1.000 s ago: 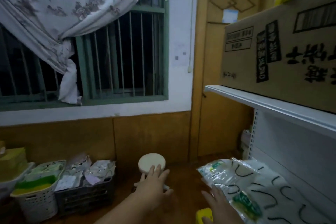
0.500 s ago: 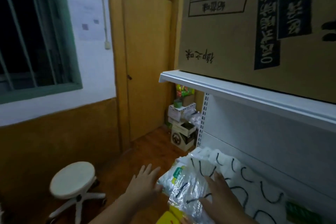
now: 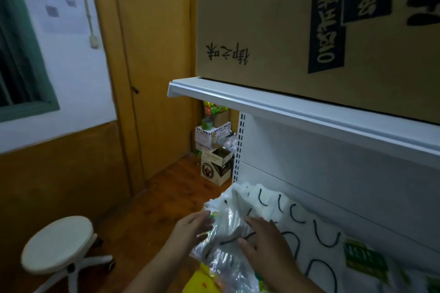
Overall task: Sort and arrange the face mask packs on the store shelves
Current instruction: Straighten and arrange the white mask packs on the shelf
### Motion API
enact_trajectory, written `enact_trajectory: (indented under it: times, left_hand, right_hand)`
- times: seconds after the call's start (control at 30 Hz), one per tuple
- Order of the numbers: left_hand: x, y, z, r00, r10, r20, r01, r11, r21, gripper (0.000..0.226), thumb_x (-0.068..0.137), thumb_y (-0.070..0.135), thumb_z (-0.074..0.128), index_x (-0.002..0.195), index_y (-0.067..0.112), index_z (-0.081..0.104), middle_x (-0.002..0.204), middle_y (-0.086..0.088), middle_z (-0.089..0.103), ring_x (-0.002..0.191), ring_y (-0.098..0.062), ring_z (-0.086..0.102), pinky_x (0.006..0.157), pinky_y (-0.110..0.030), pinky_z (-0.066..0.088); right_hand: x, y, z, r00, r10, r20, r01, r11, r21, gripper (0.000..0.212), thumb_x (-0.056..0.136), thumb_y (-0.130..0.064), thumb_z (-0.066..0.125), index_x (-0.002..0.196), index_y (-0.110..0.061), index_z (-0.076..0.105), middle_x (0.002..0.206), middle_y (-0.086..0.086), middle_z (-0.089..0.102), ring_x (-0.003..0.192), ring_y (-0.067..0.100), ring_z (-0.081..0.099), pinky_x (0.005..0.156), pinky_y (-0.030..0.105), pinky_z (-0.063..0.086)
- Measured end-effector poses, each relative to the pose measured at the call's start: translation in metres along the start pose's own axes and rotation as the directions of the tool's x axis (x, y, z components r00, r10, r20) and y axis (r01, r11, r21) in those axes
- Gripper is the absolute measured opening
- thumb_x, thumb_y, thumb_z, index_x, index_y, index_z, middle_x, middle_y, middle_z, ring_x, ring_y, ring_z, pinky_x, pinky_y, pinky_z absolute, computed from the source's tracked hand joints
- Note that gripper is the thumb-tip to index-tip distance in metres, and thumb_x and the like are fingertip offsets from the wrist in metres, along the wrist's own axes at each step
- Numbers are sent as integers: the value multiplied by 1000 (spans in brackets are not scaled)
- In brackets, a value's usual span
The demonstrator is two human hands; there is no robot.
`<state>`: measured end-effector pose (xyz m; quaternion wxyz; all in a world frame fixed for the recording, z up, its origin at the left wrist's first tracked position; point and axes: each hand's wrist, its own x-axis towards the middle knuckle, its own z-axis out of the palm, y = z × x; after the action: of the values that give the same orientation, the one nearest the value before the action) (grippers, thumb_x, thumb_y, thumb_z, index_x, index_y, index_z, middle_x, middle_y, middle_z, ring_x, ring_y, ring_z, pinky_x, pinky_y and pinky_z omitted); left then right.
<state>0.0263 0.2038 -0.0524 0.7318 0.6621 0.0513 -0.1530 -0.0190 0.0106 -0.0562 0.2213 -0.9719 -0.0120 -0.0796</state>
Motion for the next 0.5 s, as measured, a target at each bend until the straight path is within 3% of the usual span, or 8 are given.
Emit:
enact_trajectory:
  times: [0.03, 0.1, 0.17, 0.23, 0.33, 0.43, 0.5]
  left_hand:
    - [-2, 2, 1, 990, -62, 124, 77, 991, -113, 30, 96, 27, 52, 115, 7, 65, 100, -12, 73, 83, -21, 70, 67, -28, 54]
    - [-8, 1, 0, 940, -72, 333, 132, 978, -161, 38, 96, 28, 52, 125, 5, 59, 112, -18, 69, 101, -29, 68, 79, -35, 54]
    - [-12, -6, -4, 925, -76, 371, 151, 972, -178, 47, 82, 6, 66, 127, -2, 55, 117, -24, 66, 109, -33, 65, 81, -36, 55]
    - [-19, -12, -14, 961, -80, 263, 124, 981, -152, 52, 73, -10, 66, 124, -4, 56, 109, -22, 70, 102, -31, 68, 78, -33, 54]
    - [-25, -20, -39, 987, -110, 119, 139, 953, -270, 38, 79, -13, 56, 115, -3, 60, 104, -29, 69, 94, -44, 68, 76, -44, 55]
    - [-28, -24, -54, 985, -168, -27, 154, 948, -280, 27, 87, -6, 57, 113, -2, 60, 105, -30, 67, 100, -46, 63, 93, -52, 46]
    - [-32, -23, -57, 977, -194, -91, 156, 934, -321, 26, 90, -5, 54, 115, -2, 58, 107, -29, 66, 98, -43, 61, 95, -51, 43]
  right_hand:
    - [-3, -8, -1, 999, -39, 28, 37, 998, 54, 55, 86, -52, 55, 137, -37, 40, 139, -15, 41, 129, 9, 34, 109, 25, 26]
    - [-6, -27, 3, 981, -156, 117, 144, 984, 100, 53, 83, -49, 59, 132, -42, 39, 140, -17, 37, 132, 8, 30, 111, 27, 24]
    - [-4, -40, 12, 930, -265, 254, 260, 964, 54, 57, 87, -40, 58, 138, -34, 35, 151, -11, 29, 142, 11, 19, 117, 30, 9]
    - [0, -43, 21, 878, -295, 377, 327, 945, -22, 66, 91, -42, 54, 148, -26, 24, 159, -8, 11, 147, 10, 1, 118, 32, -3]
    - [4, -38, 29, 888, -193, 417, 249, 965, -84, 80, 89, -61, 46, 153, -28, 9, 161, -2, -8, 148, 15, -9, 118, 39, -5]
    - [10, -29, 32, 886, -62, 460, 199, 946, -256, 99, 80, -77, 40, 153, -25, -2, 159, 7, -18, 146, 26, -17, 116, 49, -9]
    - [12, -24, 35, 871, -5, 492, 212, 906, -367, 100, 81, -75, 42, 153, -22, -2, 159, 10, -18, 146, 29, -18, 114, 53, -11]
